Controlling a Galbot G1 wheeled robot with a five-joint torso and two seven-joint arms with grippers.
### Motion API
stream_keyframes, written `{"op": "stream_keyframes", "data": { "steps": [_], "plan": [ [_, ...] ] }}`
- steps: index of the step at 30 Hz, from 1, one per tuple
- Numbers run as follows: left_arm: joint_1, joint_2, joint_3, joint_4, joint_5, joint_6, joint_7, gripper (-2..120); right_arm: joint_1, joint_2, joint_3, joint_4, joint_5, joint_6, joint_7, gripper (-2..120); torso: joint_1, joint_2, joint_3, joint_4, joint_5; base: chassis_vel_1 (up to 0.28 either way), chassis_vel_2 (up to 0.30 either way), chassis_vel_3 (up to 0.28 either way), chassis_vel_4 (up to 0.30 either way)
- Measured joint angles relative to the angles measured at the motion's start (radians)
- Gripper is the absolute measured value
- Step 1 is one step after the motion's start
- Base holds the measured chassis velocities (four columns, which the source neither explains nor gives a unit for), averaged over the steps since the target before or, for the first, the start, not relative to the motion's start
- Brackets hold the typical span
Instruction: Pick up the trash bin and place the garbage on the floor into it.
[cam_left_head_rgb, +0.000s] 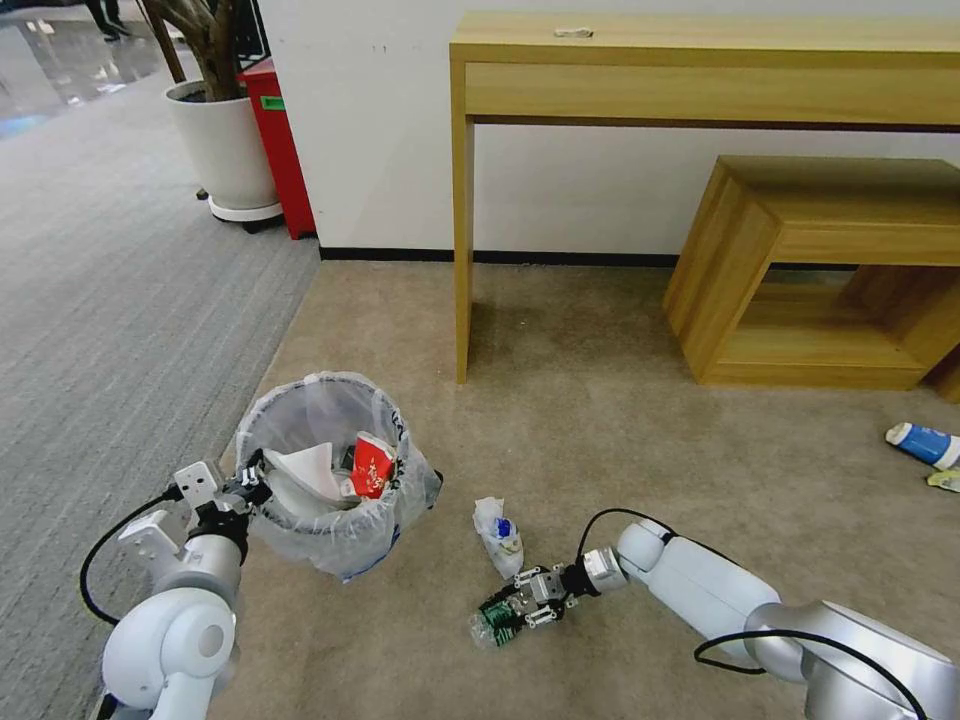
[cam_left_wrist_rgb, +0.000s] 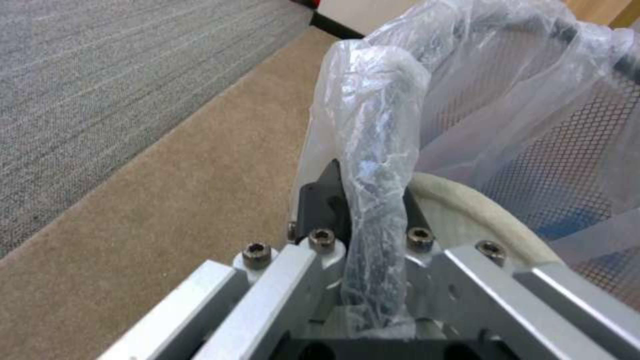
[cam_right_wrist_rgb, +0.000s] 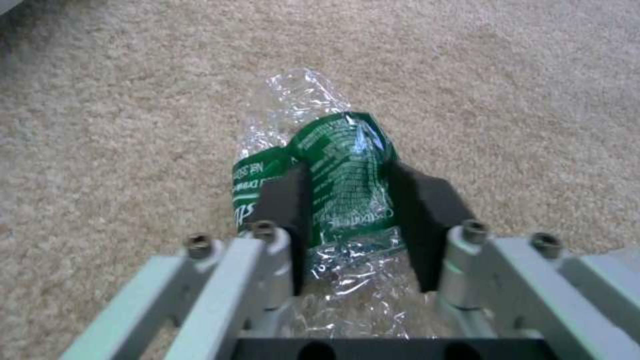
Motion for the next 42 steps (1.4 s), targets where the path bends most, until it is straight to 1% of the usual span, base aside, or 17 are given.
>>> {"op": "stream_keyframes", "data": {
  "steps": [1, 2, 3, 4, 5, 9, 12, 26, 27, 28, 30, 32, 33, 36, 37, 39, 42],
  "plan": [
    [0.0, 0.0, 0.0, 0.0, 0.0, 0.0, 0.0, 2, 0.0, 0.0, 0.0, 0.0, 0.0, 0.0, 0.0, 28, 0.0, 0.0, 0.0, 0.0, 0.0, 0.0, 0.0, 0.0, 0.0],
    [0.0, 0.0, 0.0, 0.0, 0.0, 0.0, 0.0, 2, 0.0, 0.001, 0.0, -0.001, 0.0, 0.0, 0.0, 22, 0.0, 0.0, 0.0, 0.0, -0.0001, 0.0, 0.0, 0.0, 0.0],
    [0.0, 0.0, 0.0, 0.0, 0.0, 0.0, 0.0, 2, 0.0, 0.001, 0.0, -0.001, 0.0, 0.0, 0.0, 22, 0.0, 0.0, 0.0, 0.0, -0.0001, 0.0, 0.0, 0.0, 0.0],
    [0.001, -0.001, 0.0, 0.0, 0.0, 0.0, 0.0, 2, 0.0, 0.002, 0.001, -0.001, 0.0, 0.001, 0.0, 18, 0.0, 0.0, 0.0, 0.0, -0.0001, 0.0, 0.0, 0.0, 0.0],
    [0.002, -0.001, 0.0, 0.0, 0.0, 0.0, 0.0, 2, 0.0, 0.004, 0.001, -0.003, 0.001, 0.002, 0.0, 9, 0.0, 0.0, 0.0, 0.0, 0.0, 0.0, 0.0, 0.0, 0.0],
    [0.003, -0.004, 0.0, -0.002, 0.0, 0.0, 0.0, 2, 0.0, 0.003, 0.003, -0.003, -0.001, 0.003, -0.009, 2, 0.0, 0.0, 0.0, 0.0001, 0.0, 0.0, 0.0, 0.0, 0.0],
    [0.003, -0.007, 0.002, -0.003, 0.0, 0.0, 0.0, 2, 0.0, 0.002, 0.005, -0.002, -0.002, 0.003, -0.013, 0, 0.0, 0.0, 0.0, 0.0, 0.0, 0.0, 0.0, 0.0, 0.0],
    [0.006, -0.017, 0.009, 0.004, 0.01, -0.002, 0.004, 2, -0.005, -0.002, 0.016, 0.001, 0.014, 0.014, -0.018, 0, 0.0, 0.0, 0.0, 0.0001, 0.0001, 0.0, 0.0, 0.0, 0.0],
    [0.007, -0.014, 0.009, 0.008, 0.011, -0.002, 0.004, 2, -0.004, -0.014, 0.016, 0.017, 0.026, 0.013, -0.017, 0, 0.0, 0.0, 0.0, 0.0003, 0.0003, 0.0, 0.0, 0.0, 0.0],
    [0.007, -0.008, 0.009, 0.014, 0.011, -0.003, 0.004, 2, -0.004, -0.041, 0.02, 0.045, 0.051, 0.009, -0.008, 0, 0.0, 0.0, 0.0, 0.0002, 0.0, 0.0, 0.0, 0.0, 0.0],
    [0.007, -0.007, 0.009, 0.017, 0.011, -0.003, 0.005, 2, -0.003, -0.055, 0.025, 0.061, 0.063, 0.006, -0.004, 0, 0.0, 0.0, 0.0, 0.0001, 0.0, 0.0, 0.0, 0.0, 0.0],
    [0.006, -0.004, 0.01, 0.025, 0.013, -0.004, 0.005, 2, -0.007, -0.095, 0.043, 0.105, 0.094, -0.004, 0.002, 0, 0.0, 0.0, 0.0, 0.0001, 0.0001, 0.0, 0.0, 0.0, 0.0],
    [0.006, -0.004, 0.01, 0.025, 0.013, -0.004, 0.005, 2, -0.007, -0.095, 0.043, 0.105, 0.094, -0.004, 0.002, 0, 0.0, 0.0, 0.0, 0.0001, 0.0001, 0.0, 0.0, 0.0, 0.0],
    [0.0, -0.003, 0.017, 0.039, 0.017, -0.005, 0.006, 2, -0.019, -0.158, 0.071, 0.183, 0.149, -0.021, 0.014, 0, 0.0, 0.0, 0.0, 0.0, 0.0001, 0.0, 0.0, 0.0, 0.0],
    [0.0, -0.003, 0.017, 0.039, 0.017, -0.005, 0.006, 2, -0.019, -0.158, 0.071, 0.183, 0.149, -0.021, 0.014, 0, 0.0, 0.0, 0.0, 0.0, 0.0001, 0.0, 0.0, 0.0, 0.0],
    [-0.004, -0.002, 0.022, 0.05, 0.021, -0.006, 0.008, 2, -0.03, -0.195, 0.09, 0.233, 0.172, -0.029, 0.02, 0, 0.0, 0.0, 0.0, -0.0001, 0.0, 0.0, 0.0, 0.0, 0.0],
    [-0.008, 0.0, 0.026, 0.058, 0.023, -0.007, 0.009, 2, -0.037, -0.218, 0.109, 0.266, 0.188, -0.033, 0.026, 0, 0.0, 0.0, 0.0, 0.0, 0.0002, 0.0, 0.0, 0.0, 0.0]
  ]
}}
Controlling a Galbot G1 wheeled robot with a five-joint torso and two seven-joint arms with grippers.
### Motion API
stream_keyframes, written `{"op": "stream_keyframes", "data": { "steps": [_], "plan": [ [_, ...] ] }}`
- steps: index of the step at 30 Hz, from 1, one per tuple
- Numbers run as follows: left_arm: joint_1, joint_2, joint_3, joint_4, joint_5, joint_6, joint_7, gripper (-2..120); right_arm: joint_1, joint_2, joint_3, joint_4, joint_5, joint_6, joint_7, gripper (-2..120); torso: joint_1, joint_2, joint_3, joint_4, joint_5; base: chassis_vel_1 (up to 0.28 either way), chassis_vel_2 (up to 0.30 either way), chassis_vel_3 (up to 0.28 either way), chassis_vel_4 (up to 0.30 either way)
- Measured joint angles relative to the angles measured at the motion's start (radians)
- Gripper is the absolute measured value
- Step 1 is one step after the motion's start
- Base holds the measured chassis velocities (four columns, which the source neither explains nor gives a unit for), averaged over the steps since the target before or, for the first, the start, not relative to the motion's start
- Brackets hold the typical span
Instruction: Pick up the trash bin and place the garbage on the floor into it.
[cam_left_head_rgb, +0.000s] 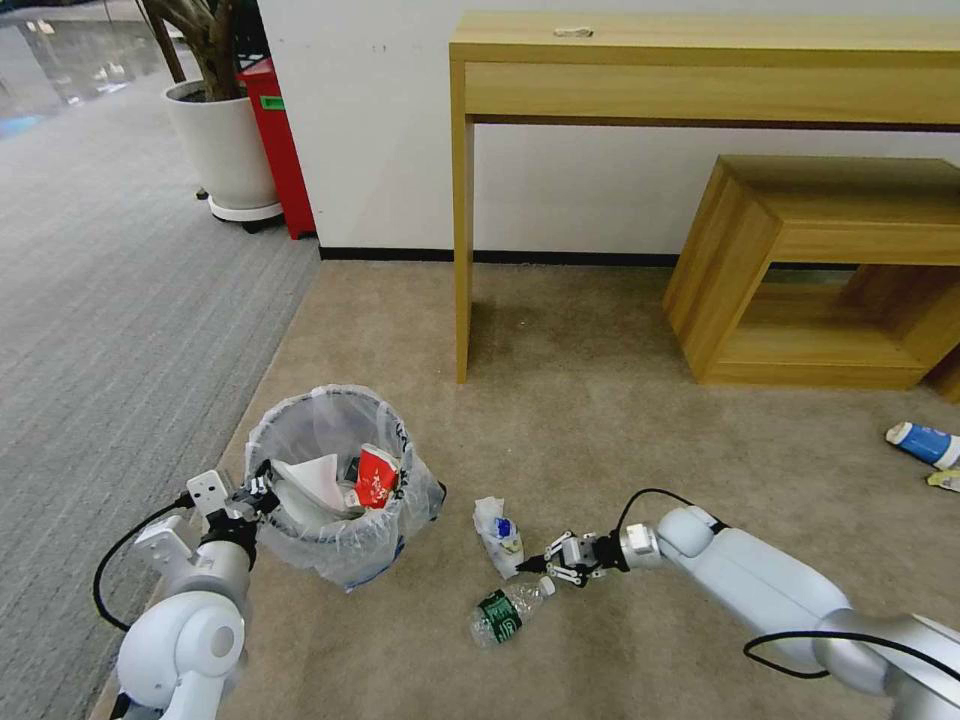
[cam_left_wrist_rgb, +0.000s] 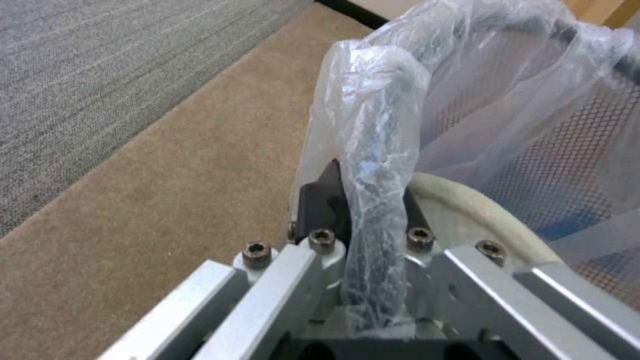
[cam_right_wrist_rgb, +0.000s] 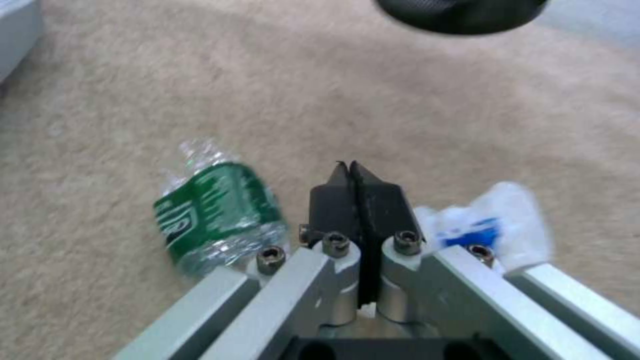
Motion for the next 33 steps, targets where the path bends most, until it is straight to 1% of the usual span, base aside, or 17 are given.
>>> {"op": "stream_keyframes", "data": {
  "steps": [5, 12, 14, 15, 18, 19, 21, 22, 23, 25, 26, 27, 30, 31, 33],
  "plan": [
    [-0.002, -0.001, 0.007, 0.007, 0.006, -0.002, 0.002, 2, -0.017, -0.025, 0.028, 0.032, 0.004, -0.005, 0.009, 0, 0.0, 0.0, 0.0, 0.0001, -0.0002, 0.0, 0.0, 0.0, 0.0],
    [-0.002, 0.003, 0.007, 0.003, 0.002, -0.002, 0.002, 2, -0.035, -0.023, 0.02, 0.032, -0.015, -0.009, 0.023, 0, 0.0, 0.0, 0.0, 0.0001, -0.0001, 0.0, 0.0, 0.0, 0.0],
    [-0.002, 0.008, 0.003, -0.001, -0.001, -0.002, 0.002, 2, -0.037, -0.021, 0.008, 0.029, -0.02, -0.013, 0.025, 10, 0.0, 0.0, 0.0, 0.0001, -0.0002, 0.0, 0.0, 0.0, 0.0],
    [-0.002, 0.008, 0.003, -0.001, -0.001, -0.002, 0.002, 2, -0.037, -0.021, 0.008, 0.029, -0.02, -0.013, 0.025, 10, 0.0, 0.0, 0.0, 0.0001, -0.0002, 0.0, 0.0, 0.0, 0.0],
    [-0.003, 0.015, -0.003, -0.008, -0.01, -0.002, -0.002, 2, -0.038, -0.015, -0.012, 0.006, -0.031, -0.014, 0.026, 24, 0.0, 0.0, 0.0, 0.0001, -0.0002, 0.0, 0.0, 0.0, 0.0],
    [-0.003, 0.015, -0.003, -0.008, -0.01, -0.002, -0.002, 2, -0.038, -0.015, -0.012, 0.006, -0.031, -0.014, 0.026, 24, 0.0, 0.0, 0.0, 0.0001, -0.0002, 0.0, 0.0, 0.0, 0.0],
    [-0.004, 0.018, -0.004, -0.01, -0.014, -0.001, -0.003, 2, -0.039, -0.007, -0.021, -0.016, -0.041, -0.012, 0.025, 35, 0.0, 0.0, 0.0, 0.0, -0.0002, 0.0, 0.0, 0.0, 0.0],
    [-0.005, 0.018, -0.005, -0.011, -0.016, -0.001, -0.004, 2, -0.04, -0.002, -0.024, -0.029, -0.048, -0.011, 0.022, 39, 0.0, 0.0, 0.0, 0.0001, -0.0002, 0.0, 0.0, 0.0, 0.0],
    [-0.005, 0.018, -0.005, -0.011, -0.016, -0.001, -0.004, 2, -0.04, -0.002, -0.024, -0.029, -0.048, -0.011, 0.022, 39, 0.0, 0.0, 0.0, 0.0001, -0.0002, 0.0, 0.0, 0.0, 0.0],
    [-0.007, 0.017, -0.005, -0.011, -0.017, -0.001, -0.004, 2, -0.04, 0.005, -0.03, -0.053, -0.056, -0.007, 0.014, 50, 0.0, 0.0, 0.0, 0.0001, -0.0003, 0.0, 0.0, 0.0, 0.0],
    [-0.008, 0.017, -0.005, -0.011, -0.017, -0.001, -0.004, 2, -0.04, 0.008, -0.032, -0.063, -0.06, -0.006, 0.011, 53, 0.0, 0.0, 0.0, 0.0001, -0.0002, 0.0, 0.0, 0.0, 0.0],
    [-0.008, 0.017, -0.005, -0.011, -0.017, -0.001, -0.004, 2, -0.04, 0.008, -0.032, -0.063, -0.06, -0.006, 0.011, 53, 0.0, 0.0, 0.0, 0.0001, -0.0002, 0.0, 0.0, 0.0, 0.0],
    [-0.008, 0.014, -0.005, -0.013, -0.018, 0.0, -0.005, 2, -0.041, 0.015, -0.036, -0.098, -0.062, 0.0, 0.007, 70, 0.0, 0.0, 0.0, 0.0001, -0.0002, 0.0, 0.0, 0.0, 0.0],
    [-0.008, 0.014, -0.005, -0.013, -0.018, 0.0, -0.005, 2, -0.041, 0.015, -0.036, -0.098, -0.062, 0.0, 0.007, 70, 0.0, 0.0, 0.0, 0.0001, -0.0002, 0.0, 0.0, 0.0, 0.0],
    [-0.008, 0.014, -0.005, -0.015, -0.018, 0.0, -0.005, 2, -0.043, 0.019, -0.037, -0.115, -0.061, 0.003, 0.006, 80, 0.0, 0.0, 0.0, 0.0, -0.0002, 0.0, 0.0, 0.0, 0.0]
  ]
}}
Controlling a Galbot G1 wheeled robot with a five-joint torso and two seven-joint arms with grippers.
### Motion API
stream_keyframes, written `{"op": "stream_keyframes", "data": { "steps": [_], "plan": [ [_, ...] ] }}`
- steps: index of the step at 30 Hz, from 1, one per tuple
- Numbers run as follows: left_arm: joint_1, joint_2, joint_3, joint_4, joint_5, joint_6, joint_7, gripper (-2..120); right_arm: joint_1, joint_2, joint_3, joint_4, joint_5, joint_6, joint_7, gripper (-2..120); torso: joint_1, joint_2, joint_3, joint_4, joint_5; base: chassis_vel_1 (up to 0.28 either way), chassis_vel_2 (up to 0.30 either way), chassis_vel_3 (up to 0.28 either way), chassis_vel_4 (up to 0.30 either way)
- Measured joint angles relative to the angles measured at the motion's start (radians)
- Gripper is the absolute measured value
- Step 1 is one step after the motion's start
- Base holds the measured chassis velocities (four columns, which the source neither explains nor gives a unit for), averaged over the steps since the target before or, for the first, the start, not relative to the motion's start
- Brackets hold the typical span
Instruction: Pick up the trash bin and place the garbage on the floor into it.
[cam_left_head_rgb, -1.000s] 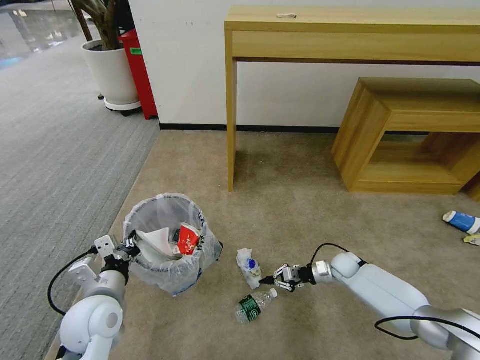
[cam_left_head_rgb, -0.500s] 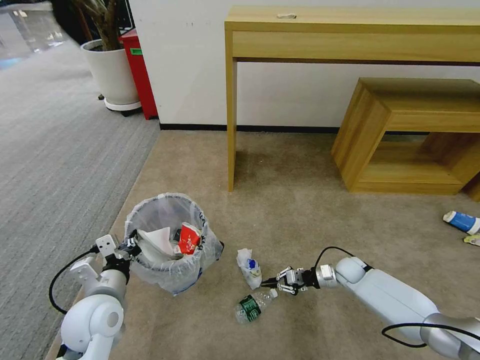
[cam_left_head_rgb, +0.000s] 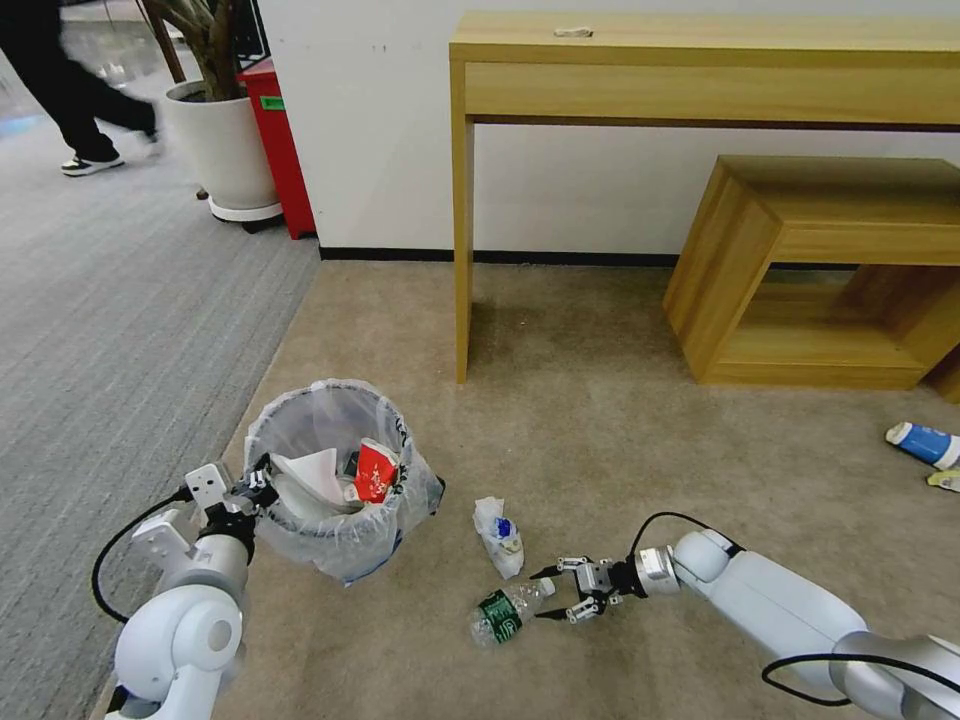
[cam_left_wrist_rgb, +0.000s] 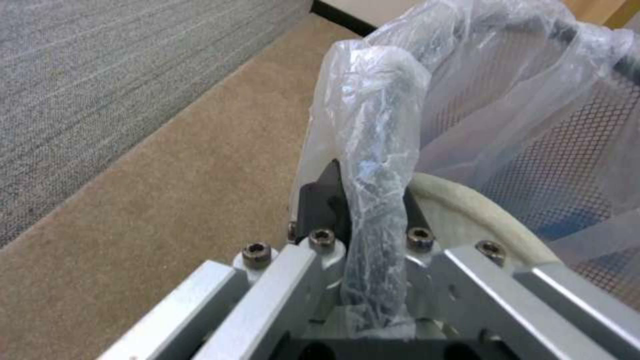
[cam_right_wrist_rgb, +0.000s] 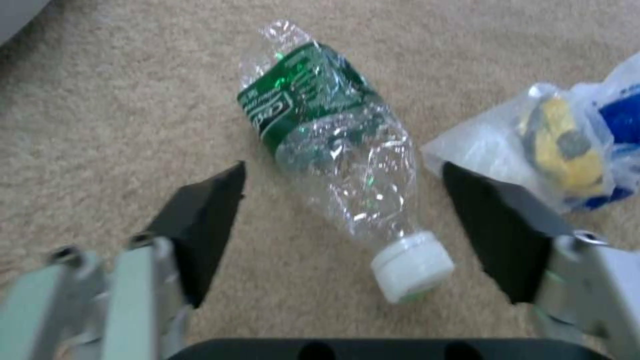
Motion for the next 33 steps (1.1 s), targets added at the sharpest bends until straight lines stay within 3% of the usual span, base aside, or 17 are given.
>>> {"op": "stream_keyframes", "data": {
  "steps": [3, 7, 33],
  "plan": [
    [0.0, 0.001, 0.0, -0.001, -0.002, 0.0, 0.0, 2, -0.001, 0.002, 0.001, -0.01, 0.002, 0.001, -0.002, 89, 0.0, 0.0, 0.0, 0.0, 0.0, 0.0, 0.0, 0.0, 0.0],
    [-0.001, 0.001, 0.001, -0.002, -0.003, 0.001, 0.0, 2, -0.003, 0.003, 0.005, -0.021, 0.004, 0.003, -0.002, 92, 0.0, 0.0, 0.0, 0.0, 0.0, 0.0, 0.0, 0.0, 0.0],
    [0.018, -0.001, -0.002, -0.034, -0.005, 0.002, 0.0, 2, -0.008, 0.053, 0.014, -0.099, -0.001, 0.014, -0.016, 82, 0.0, 0.0, 0.0, 0.0, 0.0, 0.0, 0.0, 0.0, 0.0]
  ]
}}
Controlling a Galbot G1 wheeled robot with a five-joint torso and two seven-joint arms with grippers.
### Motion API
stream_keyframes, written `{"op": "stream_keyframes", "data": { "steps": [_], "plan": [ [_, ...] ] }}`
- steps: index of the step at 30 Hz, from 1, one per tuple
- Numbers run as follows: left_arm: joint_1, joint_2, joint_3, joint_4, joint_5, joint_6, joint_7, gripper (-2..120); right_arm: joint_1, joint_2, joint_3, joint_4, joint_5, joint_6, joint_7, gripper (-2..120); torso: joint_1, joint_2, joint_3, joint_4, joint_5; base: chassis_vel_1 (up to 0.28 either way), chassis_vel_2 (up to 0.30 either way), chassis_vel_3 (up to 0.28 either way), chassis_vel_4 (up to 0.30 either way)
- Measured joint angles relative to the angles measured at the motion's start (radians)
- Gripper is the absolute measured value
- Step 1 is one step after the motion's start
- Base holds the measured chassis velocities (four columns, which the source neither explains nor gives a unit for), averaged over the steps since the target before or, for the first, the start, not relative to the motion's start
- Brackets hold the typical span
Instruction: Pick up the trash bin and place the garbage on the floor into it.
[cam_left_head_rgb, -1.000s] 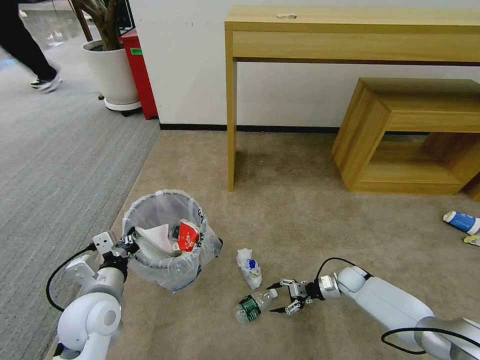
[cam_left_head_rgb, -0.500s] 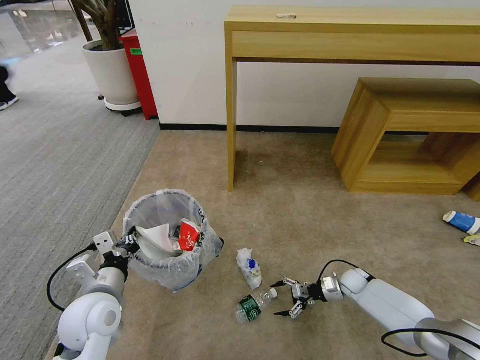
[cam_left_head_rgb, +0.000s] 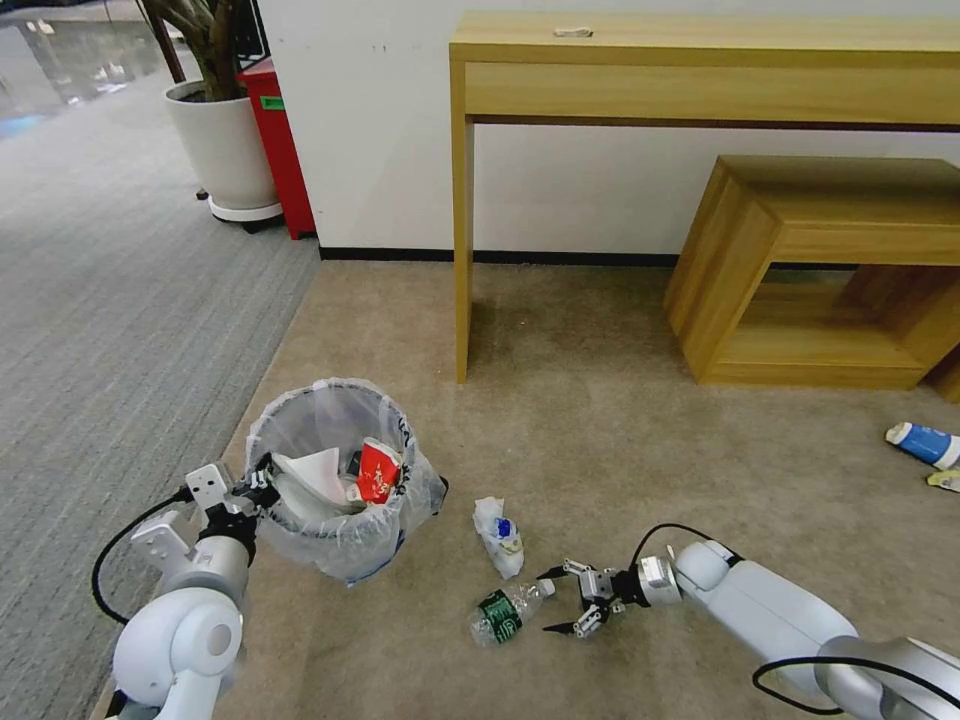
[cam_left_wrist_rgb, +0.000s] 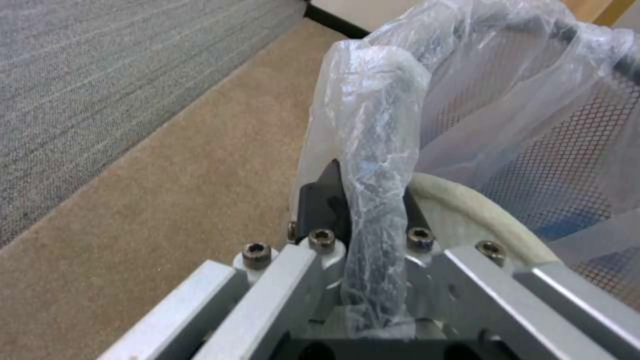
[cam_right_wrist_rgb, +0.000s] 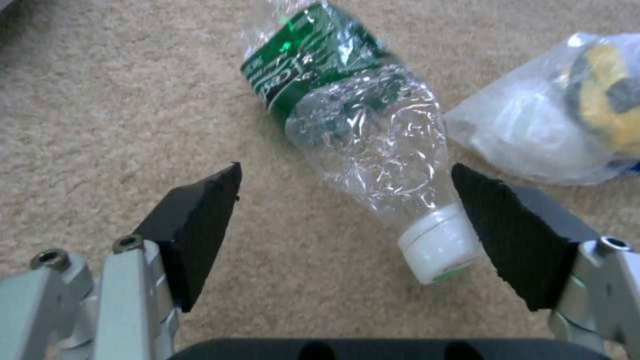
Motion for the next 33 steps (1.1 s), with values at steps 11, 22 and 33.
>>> {"op": "stream_keyframes", "data": {
  "steps": [11, 22, 33],
  "plan": [
    [0.014, -0.001, -0.006, -0.025, -0.002, 0.001, 0.0, 2, -0.004, 0.016, 0.002, -0.036, -0.014, 0.002, -0.004, 78, 0.0, 0.0, 0.0, 0.0, 0.0001, 0.0, 0.0, 0.0, 0.0],
    [0.019, -0.008, -0.005, -0.032, 0.001, 0.001, 0.0, 2, -0.009, 0.024, 0.015, -0.055, -0.03, 0.013, -0.007, 71, 0.0, 0.0, 0.0, 0.0, 0.0, 0.0, 0.0, 0.0, 0.0],
    [0.019, -0.02, 0.002, -0.021, 0.011, 0.0, 0.004, 2, -0.007, 0.024, 0.035, -0.057, -0.044, 0.022, 0.01, 59, 0.0, 0.0, 0.0, 0.0, 0.0, 0.0, 0.0, 0.0, 0.0]
  ]
}}
